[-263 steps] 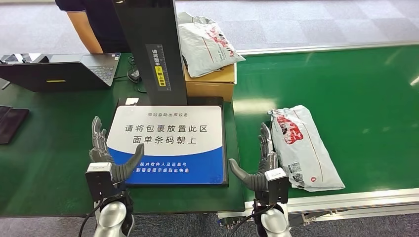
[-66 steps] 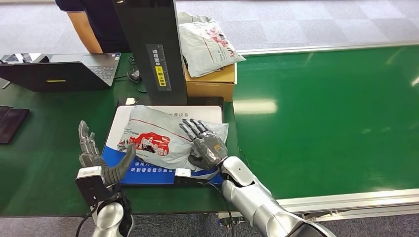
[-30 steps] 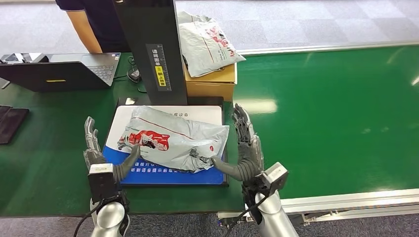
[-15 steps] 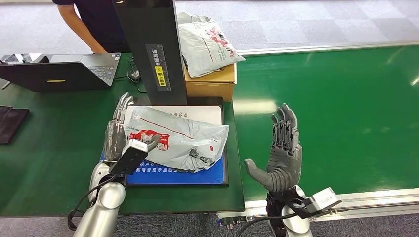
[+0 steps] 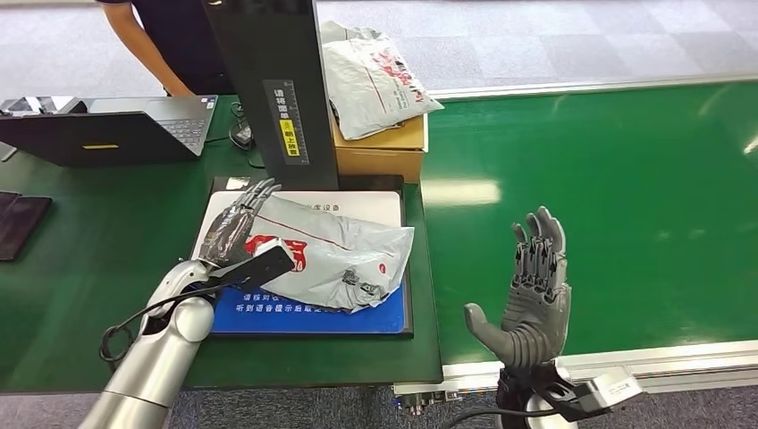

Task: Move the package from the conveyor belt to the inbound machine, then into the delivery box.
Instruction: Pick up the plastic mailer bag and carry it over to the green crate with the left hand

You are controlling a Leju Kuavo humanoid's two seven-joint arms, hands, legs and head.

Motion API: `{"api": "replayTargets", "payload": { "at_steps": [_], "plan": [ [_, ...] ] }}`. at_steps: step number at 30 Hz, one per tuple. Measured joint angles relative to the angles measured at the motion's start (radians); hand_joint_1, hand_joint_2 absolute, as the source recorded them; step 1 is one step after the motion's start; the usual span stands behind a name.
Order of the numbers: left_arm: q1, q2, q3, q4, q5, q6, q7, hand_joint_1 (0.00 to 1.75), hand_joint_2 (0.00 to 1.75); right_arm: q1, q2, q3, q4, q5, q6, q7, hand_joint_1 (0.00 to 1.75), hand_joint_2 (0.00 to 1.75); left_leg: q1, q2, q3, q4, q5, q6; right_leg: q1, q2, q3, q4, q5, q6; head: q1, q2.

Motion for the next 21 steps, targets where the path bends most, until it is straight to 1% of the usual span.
{"api": "replayTargets", "payload": {
  "at_steps": [5, 8, 12, 13, 16, 17, 21],
  "plan": [
    [-0.042, 0.028, -0.029, 0.080, -0.034, -0.047, 0.039, 0.00, 1.75, 0.042, 0.002, -0.021, -0.049, 0.007, -0.007, 0.000, 0.00, 1.75, 0.000, 0.000, 0.000, 0.000, 0.000, 0.000, 0.000, 0.000, 0.000, 0.000, 0.000, 0.000, 0.000, 0.000],
    [-0.078, 0.033, -0.049, 0.143, -0.049, -0.078, 0.051, 0.00, 1.75, 0.066, 0.005, -0.033, -0.077, 0.012, -0.026, 0.000, 0.00, 1.75, 0.000, 0.000, 0.000, 0.000, 0.000, 0.000, 0.000, 0.000, 0.000, 0.000, 0.000, 0.000, 0.000, 0.000],
    [-0.144, 0.034, -0.076, 0.241, -0.059, -0.112, 0.055, 0.00, 1.75, 0.093, 0.010, -0.046, -0.109, 0.016, -0.052, 0.000, 0.00, 1.75, 0.000, 0.000, 0.001, 0.000, 0.000, 0.000, 0.000, 0.000, 0.001, 0.000, 0.000, 0.000, 0.000, 0.000],
    [-0.163, 0.034, -0.082, 0.266, -0.059, -0.119, 0.055, 0.14, 1.75, 0.099, 0.011, -0.048, -0.116, 0.017, -0.055, 0.000, 0.00, 1.75, 0.000, 0.000, 0.001, 0.000, 0.000, 0.000, 0.000, 0.000, 0.001, 0.000, 0.000, 0.000, 0.000, 0.000],
    [-0.214, 0.034, -0.102, 0.343, -0.062, -0.129, 0.051, 1.44, 1.75, 0.111, 0.012, -0.051, -0.135, 0.019, -0.060, 0.000, 0.00, 1.75, 0.000, -0.001, 0.002, 0.000, 0.000, 0.000, 0.000, 0.000, 0.003, 0.000, 0.000, 0.000, 0.000, 0.000],
    [-0.229, 0.034, -0.110, 0.367, -0.063, -0.130, 0.049, 1.75, 1.75, 0.115, 0.013, -0.053, -0.140, 0.021, -0.061, 0.000, 0.00, 1.75, 0.000, 0.000, 0.003, 0.000, 0.000, 0.000, 0.000, 0.000, 0.003, 0.000, 0.000, 0.000, 0.000, 0.000],
    [-0.264, 0.033, -0.134, 0.434, -0.061, -0.116, 0.036, 1.75, 1.75, 0.131, 0.019, -0.063, -0.158, 0.027, -0.070, 0.000, 0.00, 1.75, 0.000, 0.000, 0.005, 0.000, 0.000, 0.000, 0.000, 0.000, 0.005, 0.000, 0.000, 0.000, 0.000, 0.000]
  ]
}}
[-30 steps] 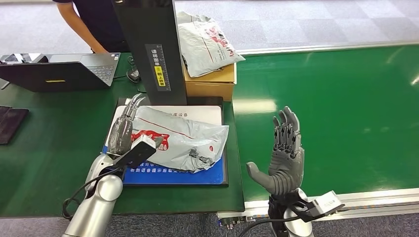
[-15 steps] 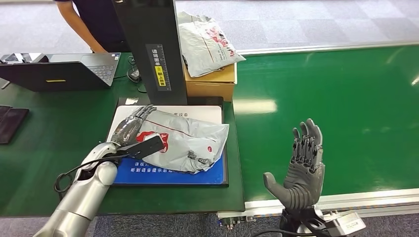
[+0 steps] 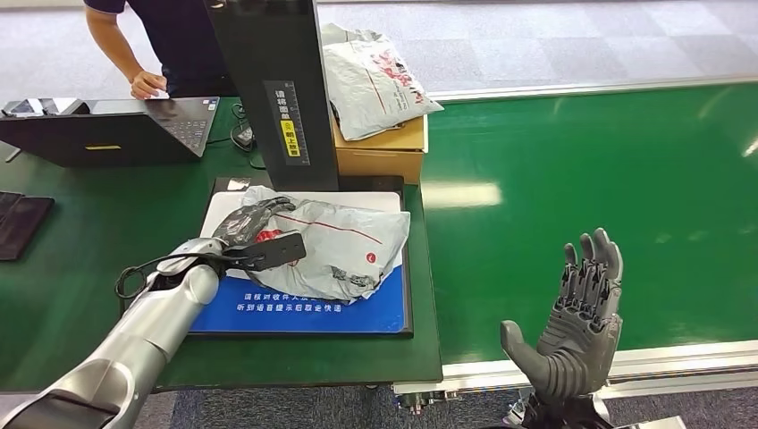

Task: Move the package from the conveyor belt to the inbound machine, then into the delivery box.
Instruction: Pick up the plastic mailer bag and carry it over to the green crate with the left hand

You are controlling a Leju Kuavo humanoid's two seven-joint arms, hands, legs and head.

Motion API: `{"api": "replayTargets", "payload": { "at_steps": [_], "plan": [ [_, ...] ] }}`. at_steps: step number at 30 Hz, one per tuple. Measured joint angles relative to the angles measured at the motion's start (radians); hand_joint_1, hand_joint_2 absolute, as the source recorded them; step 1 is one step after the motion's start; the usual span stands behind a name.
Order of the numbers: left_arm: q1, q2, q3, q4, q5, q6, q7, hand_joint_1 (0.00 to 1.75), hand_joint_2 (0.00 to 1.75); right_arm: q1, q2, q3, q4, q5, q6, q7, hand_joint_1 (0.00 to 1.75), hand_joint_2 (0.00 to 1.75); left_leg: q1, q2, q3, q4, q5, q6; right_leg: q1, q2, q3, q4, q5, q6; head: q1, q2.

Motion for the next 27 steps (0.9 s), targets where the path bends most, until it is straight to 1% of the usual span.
{"api": "replayTargets", "payload": {
  "at_steps": [5, 10, 12, 15, 17, 20, 24, 27],
  "plan": [
    [-0.016, -0.005, -0.011, 0.027, 0.015, 0.023, -0.003, 1.75, 1.75, 0.024, 0.006, -0.011, -0.018, 0.008, -0.002, 0.000, 0.00, 1.75, 0.000, 0.000, 0.000, 0.000, 0.000, 0.000, 0.000, 0.000, 0.000, 0.000, 0.000, 0.000, 0.000, 0.000],
    [-0.015, -0.007, -0.011, 0.029, 0.044, 0.039, -0.005, 1.75, 1.75, 0.039, 0.008, -0.013, -0.021, 0.013, -0.006, 0.000, 0.00, 1.75, 0.000, 0.000, 0.000, 0.000, 0.000, 0.000, 0.000, 0.000, 0.000, 0.000, 0.000, 0.000, 0.000, 0.000],
    [-0.007, -0.007, -0.006, 0.026, 0.069, 0.054, -0.023, 1.75, 1.75, 0.046, 0.008, -0.015, -0.023, 0.013, -0.010, 0.000, 0.00, 1.75, 0.000, 0.000, 0.000, 0.000, 0.000, 0.000, 0.000, 0.000, 0.000, 0.000, 0.000, 0.000, 0.000, 0.000],
    [0.027, -0.003, 0.017, -0.006, 0.124, 0.085, -0.052, 1.75, 1.75, 0.060, 0.008, -0.019, -0.031, 0.013, -0.015, 0.000, 0.00, 1.75, 0.000, 0.000, -0.001, 0.000, 0.000, 0.000, 0.000, 0.000, -0.001, 0.000, 0.000, 0.000, 0.000, 0.000],
    [0.066, 0.006, 0.044, -0.060, 0.168, 0.100, -0.062, 1.75, 1.75, 0.071, 0.008, -0.024, -0.039, 0.013, -0.010, 0.000, 0.00, 1.75, 0.000, 0.000, -0.002, 0.000, -0.001, 0.000, 0.000, 0.000, -0.002, 0.000, 0.000, 0.000, 0.000, 0.000],
    [0.145, 0.022, 0.106, -0.182, 0.229, 0.118, -0.071, 1.75, 1.75, 0.083, 0.010, -0.033, -0.048, 0.016, 0.003, 0.000, 0.00, 1.75, 0.000, 0.001, -0.003, -0.001, -0.001, 0.000, 0.000, 0.000, -0.003, 0.000, -0.001, 0.000, 0.000, 0.000],
    [0.254, 0.029, 0.223, -0.366, 0.310, 0.134, -0.105, 1.75, 1.75, 0.088, 0.019, -0.042, -0.049, 0.020, 0.035, 0.000, 0.00, 1.75, 0.000, 0.001, -0.004, -0.001, -0.001, -0.001, 0.000, 0.001, -0.005, 0.000, -0.001, -0.001, 0.000, 0.000],
    [0.322, 0.025, 0.314, -0.490, 0.365, 0.147, -0.134, 1.75, 1.75, 0.085, 0.025, -0.044, -0.046, 0.027, 0.063, 0.000, 0.00, 1.75, 0.001, 0.001, -0.005, -0.001, -0.001, -0.001, 0.001, 0.001, -0.005, 0.000, -0.001, -0.001, 0.000, 0.000]
  ]
}}
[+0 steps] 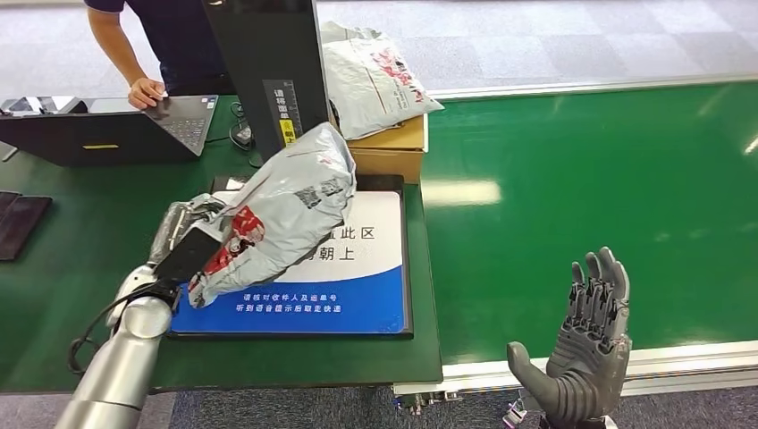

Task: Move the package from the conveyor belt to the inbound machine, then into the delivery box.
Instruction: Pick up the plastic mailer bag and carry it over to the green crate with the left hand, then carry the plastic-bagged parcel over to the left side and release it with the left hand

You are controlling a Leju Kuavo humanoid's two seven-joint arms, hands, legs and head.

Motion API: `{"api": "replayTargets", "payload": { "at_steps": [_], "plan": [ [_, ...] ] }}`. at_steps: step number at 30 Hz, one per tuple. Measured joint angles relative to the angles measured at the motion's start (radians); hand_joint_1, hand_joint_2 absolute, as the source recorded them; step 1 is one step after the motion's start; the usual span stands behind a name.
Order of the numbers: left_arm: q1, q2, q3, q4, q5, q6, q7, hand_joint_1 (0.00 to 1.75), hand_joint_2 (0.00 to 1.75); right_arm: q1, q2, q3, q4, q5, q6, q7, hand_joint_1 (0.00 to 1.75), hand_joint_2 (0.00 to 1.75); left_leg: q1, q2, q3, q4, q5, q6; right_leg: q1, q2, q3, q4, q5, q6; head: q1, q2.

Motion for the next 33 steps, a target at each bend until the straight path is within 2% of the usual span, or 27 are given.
{"api": "replayTargets", "payload": {
  "at_steps": [5, 11, 17, 24, 25, 28, 29, 30, 32, 33],
  "plan": [
    [0.078, -0.029, 0.124, -0.156, 0.050, 0.034, -0.035, 1.75, 1.75, -0.017, 0.012, -0.001, 0.018, 0.010, 0.025, 0.000, 0.00, 1.75, 0.000, 0.000, 0.000, 0.000, 0.000, 0.000, 0.000, 0.000, 0.000, 0.000, 0.000, 0.000, 0.000, 0.000],
    [0.121, -0.065, 0.226, -0.270, 0.113, 0.088, -0.059, 1.75, 1.75, -0.038, 0.022, -0.001, 0.040, 0.017, 0.045, 0.000, 0.00, 1.75, 0.000, 0.000, 0.000, 0.000, 0.000, 0.000, 0.000, 0.000, 0.000, 0.000, 0.000, 0.000, 0.000, 0.000],
    [0.141, -0.096, 0.338, -0.336, 0.159, 0.216, -0.043, 1.75, 1.75, -0.062, 0.025, 0.001, 0.063, 0.022, 0.071, 0.000, 0.00, 1.75, 0.001, -0.001, 0.000, 0.000, 0.000, 0.000, 0.001, 0.000, 0.000, 0.000, 0.000, 0.000, 0.000, 0.000],
    [0.152, -0.113, 0.385, -0.364, 0.161, 0.225, -0.040, 1.75, 1.75, -0.075, 0.025, 0.003, 0.083, 0.023, 0.073, 0.000, 0.00, 1.75, 0.001, -0.001, 0.000, 0.000, 0.000, 0.000, 0.001, -0.001, 0.001, 0.000, 0.000, 0.000, 0.000, 0.000],
    [0.152, -0.114, 0.389, -0.365, 0.161, 0.226, -0.040, 1.67, 1.75, -0.076, 0.025, 0.003, 0.085, 0.023, 0.073, 0.000, 0.00, 1.75, 0.001, -0.001, 0.000, 0.000, 0.000, 0.000, 0.001, -0.001, 0.001, 0.000, 0.000, 0.000, 0.000, 0.000],
    [0.152, -0.117, 0.395, -0.367, 0.160, 0.240, -0.036, 1.12, 1.75, -0.079, 0.025, 0.003, 0.090, 0.023, 0.075, 0.000, 0.00, 1.75, 0.001, -0.001, -0.001, 0.000, 0.000, 0.000, 0.001, -0.001, 0.001, 0.000, 0.000, 0.000, 0.000, 0.000],
    [0.152, -0.119, 0.399, -0.367, 0.156, 0.265, -0.029, 1.04, 1.75, -0.081, 0.025, 0.004, 0.093, 0.023, 0.079, 0.000, 0.00, 1.75, 0.001, -0.001, -0.001, 0.000, 0.000, 0.000, 0.001, -0.001, 0.001, 0.000, 0.000, 0.000, 0.000, 0.000],
    [0.150, -0.121, 0.406, -0.368, 0.147, 0.303, -0.019, 1.10, 1.75, -0.085, 0.025, 0.006, 0.096, 0.023, 0.083, 0.000, 0.00, 1.75, 0.001, -0.001, 0.000, 0.000, 0.000, 0.000, 0.001, 0.000, 0.000, 0.000, 0.000, 0.000, 0.000, 0.000],
    [0.137, -0.125, 0.426, -0.364, 0.110, 0.402, 0.015, 1.33, 1.75, -0.101, 0.026, 0.012, 0.107, 0.024, 0.088, 0.000, 0.00, 1.75, 0.001, 0.000, 0.000, 0.000, 0.000, -0.001, 0.002, 0.000, 0.000, 0.000, 0.000, 0.000, 0.000, 0.000],
    [0.121, -0.124, 0.436, -0.354, 0.080, 0.449, 0.033, 1.34, 1.75, -0.111, 0.026, 0.017, 0.115, 0.025, 0.088, 0.000, 0.00, 1.75, 0.002, -0.001, -0.001, 0.000, 0.000, -0.001, 0.002, -0.001, 0.000, 0.000, 0.000, 0.000, 0.000, 0.000]
  ]
}}
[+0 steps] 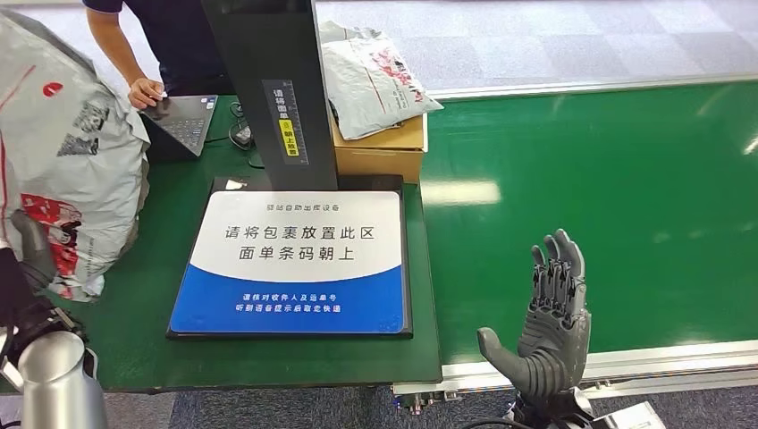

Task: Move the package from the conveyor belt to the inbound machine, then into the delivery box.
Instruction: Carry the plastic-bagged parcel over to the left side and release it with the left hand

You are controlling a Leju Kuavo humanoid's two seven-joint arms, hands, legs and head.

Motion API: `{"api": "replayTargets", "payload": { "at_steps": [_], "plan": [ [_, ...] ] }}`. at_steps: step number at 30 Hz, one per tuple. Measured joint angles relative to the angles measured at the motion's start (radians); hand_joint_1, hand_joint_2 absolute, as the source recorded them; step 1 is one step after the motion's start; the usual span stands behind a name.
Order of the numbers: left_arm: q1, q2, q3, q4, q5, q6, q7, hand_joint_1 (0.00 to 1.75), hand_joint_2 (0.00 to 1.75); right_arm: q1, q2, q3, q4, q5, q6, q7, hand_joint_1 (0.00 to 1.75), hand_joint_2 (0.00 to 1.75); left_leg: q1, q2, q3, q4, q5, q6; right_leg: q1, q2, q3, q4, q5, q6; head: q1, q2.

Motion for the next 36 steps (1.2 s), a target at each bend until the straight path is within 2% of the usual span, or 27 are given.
{"api": "replayTargets", "payload": {
  "at_steps": [2, 4, 11, 14, 15, 17, 19, 21, 23, 28, 36],
  "plan": [
    [-0.046, 0.008, 0.016, 0.044, -0.062, 0.076, 0.032, 1.19, 1.75, -0.021, 0.001, 0.011, 0.016, 0.001, -0.006, 0.000, 0.00, 1.75, 0.001, -0.002, 0.000, 0.000, 0.001, 0.000, 0.001, -0.002, 0.001, 0.000, 0.000, 0.000, 0.000, 0.000],
    [-0.097, 0.029, 0.027, 0.112, -0.107, 0.121, 0.053, 1.19, 1.75, -0.037, 0.002, 0.023, 0.030, -0.001, -0.018, 0.000, 0.00, 1.75, 0.001, -0.003, 0.000, 0.000, 0.002, -0.001, 0.001, -0.003, 0.001, 0.000, 0.000, -0.001, 0.000, 0.000],
    [-0.275, 0.104, 0.033, 0.383, -0.244, 0.199, 0.115, 1.68, 1.75, -0.068, 0.002, 0.049, 0.059, -0.019, -0.059, 0.000, 0.00, 1.75, 0.002, -0.003, -0.001, 0.000, 0.003, -0.002, 0.002, -0.003, 0.000, 0.001, 0.001, -0.002, 0.000, 0.000],
    [-0.367, 0.137, 0.036, 0.517, -0.340, 0.238, 0.167, 1.75, 1.75, -0.088, 0.005, 0.060, 0.074, -0.023, -0.062, 0.000, 0.00, 1.75, 0.002, -0.003, -0.001, 0.000, 0.003, -0.002, 0.002, -0.003, 0.000, 0.001, 0.002, -0.002, 0.000, 0.000],
    [-0.392, 0.146, 0.041, 0.551, -0.384, 0.243, 0.188, 1.74, 1.75, -0.096, 0.007, 0.063, 0.079, -0.023, -0.062, 0.000, 0.00, 1.75, 0.002, -0.003, -0.001, 0.000, 0.003, -0.002, 0.002, -0.002, 0.000, 0.001, 0.002, -0.002, 0.000, 0.000],
    [-0.436, 0.158, 0.064, 0.605, -0.484, 0.246, 0.231, 1.41, 1.75, -0.115, 0.009, 0.068, 0.093, -0.025, -0.062, 0.000, 0.00, 1.75, 0.002, -0.002, -0.002, 0.000, 0.003, -0.002, 0.002, -0.002, 0.000, 0.001, 0.002, -0.002, 0.000, 0.000],
    [-0.479, 0.168, 0.099, 0.655, -0.570, 0.246, 0.271, 1.30, 1.75, -0.136, 0.010, 0.073, 0.110, -0.028, -0.062, 0.000, 0.00, 1.75, 0.002, -0.002, -0.002, 0.000, 0.003, -0.002, 0.002, -0.002, -0.001, 0.001, 0.002, -0.002, 0.000, 0.000],
    [-0.518, 0.181, 0.131, 0.706, -0.624, 0.247, 0.303, 1.61, 1.75, -0.153, 0.012, 0.078, 0.127, -0.033, -0.062, 0.000, 0.00, 1.75, 0.002, -0.002, -0.002, 0.000, 0.003, -0.002, 0.002, -0.002, -0.001, 0.001, 0.002, -0.002, 0.000, 0.000],
    [-0.546, 0.194, 0.153, 0.752, -0.663, 0.247, 0.331, 1.73, 1.75, -0.167, 0.014, 0.082, 0.141, -0.038, -0.062, 0.000, 0.00, 1.75, 0.002, -0.002, -0.002, 0.000, 0.003, -0.002, 0.002, -0.002, -0.001, 0.001, 0.002, -0.002, 0.000, 0.000],
    [-0.589, 0.222, 0.197, 0.837, -0.728, 0.247, 0.381, 1.75, 1.75, -0.198, 0.020, 0.090, 0.165, -0.047, -0.060, 0.002, 0.00, 1.75, 0.002, -0.002, -0.002, 0.000, 0.003, -0.002, 0.002, -0.002, -0.001, 0.001, 0.002, -0.002, 0.000, 0.000],
    [-0.608, 0.277, 0.277, 0.926, -0.785, 0.248, 0.480, 1.75, 1.75, -0.215, 0.026, 0.098, 0.184, -0.048, -0.059, 0.014, 0.00, 1.75, 0.002, -0.002, -0.002, 0.000, 0.003, -0.002, 0.002, -0.001, -0.002, 0.001, 0.002, -0.003, 0.000, 0.000]
  ]
}}
